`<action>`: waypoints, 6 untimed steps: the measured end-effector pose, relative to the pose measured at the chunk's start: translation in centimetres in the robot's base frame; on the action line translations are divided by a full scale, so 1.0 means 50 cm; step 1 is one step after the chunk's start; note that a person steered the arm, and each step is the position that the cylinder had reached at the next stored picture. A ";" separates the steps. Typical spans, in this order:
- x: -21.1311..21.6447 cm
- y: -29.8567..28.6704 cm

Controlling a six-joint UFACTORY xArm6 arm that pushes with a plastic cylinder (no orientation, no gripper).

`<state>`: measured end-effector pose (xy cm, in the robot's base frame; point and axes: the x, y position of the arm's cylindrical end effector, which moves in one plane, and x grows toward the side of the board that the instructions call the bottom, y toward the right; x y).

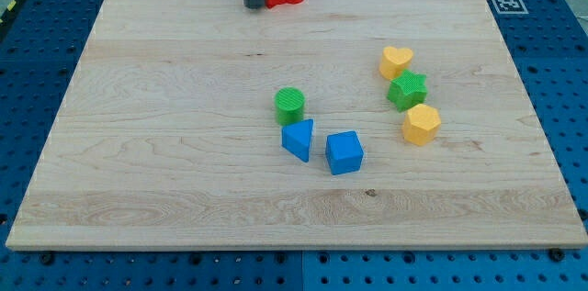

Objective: Point your arm closer to blue triangle

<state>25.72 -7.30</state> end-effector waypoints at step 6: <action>0.609 0.112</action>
